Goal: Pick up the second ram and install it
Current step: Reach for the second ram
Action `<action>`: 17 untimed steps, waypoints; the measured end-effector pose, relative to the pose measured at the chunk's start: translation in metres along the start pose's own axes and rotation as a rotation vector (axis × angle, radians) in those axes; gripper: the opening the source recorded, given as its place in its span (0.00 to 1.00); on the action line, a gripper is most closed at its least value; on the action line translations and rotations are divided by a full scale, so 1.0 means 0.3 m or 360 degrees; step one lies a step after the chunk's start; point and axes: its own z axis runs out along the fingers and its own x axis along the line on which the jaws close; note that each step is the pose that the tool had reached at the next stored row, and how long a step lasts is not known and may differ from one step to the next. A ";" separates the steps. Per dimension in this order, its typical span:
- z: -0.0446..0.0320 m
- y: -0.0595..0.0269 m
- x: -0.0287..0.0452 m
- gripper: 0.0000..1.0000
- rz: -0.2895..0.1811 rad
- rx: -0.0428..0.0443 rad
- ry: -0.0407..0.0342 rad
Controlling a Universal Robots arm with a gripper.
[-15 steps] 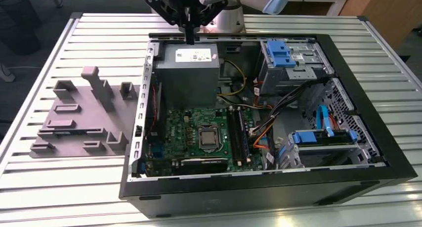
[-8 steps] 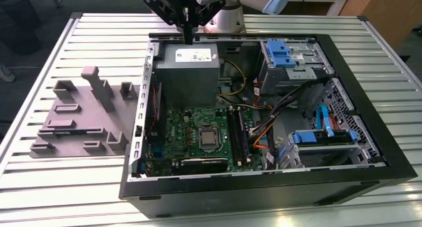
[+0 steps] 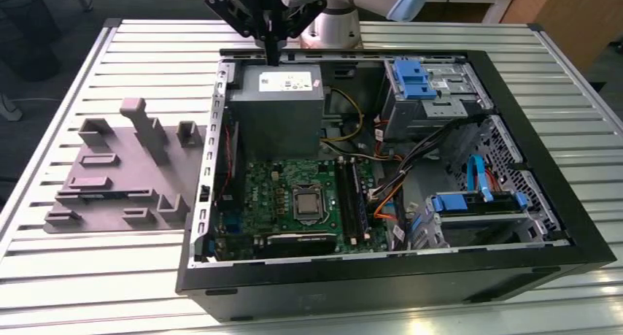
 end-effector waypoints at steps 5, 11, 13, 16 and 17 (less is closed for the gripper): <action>-0.001 -0.001 0.016 0.11 0.0000 0.0000 0.0000; -0.001 -0.004 0.057 0.11 0.0000 0.0000 0.0000; -0.001 -0.006 0.078 0.11 0.0000 0.0000 0.0000; -0.002 -0.008 0.107 0.11 0.0000 0.0000 0.0000; -0.002 -0.009 0.116 0.11 0.0000 0.0000 0.0000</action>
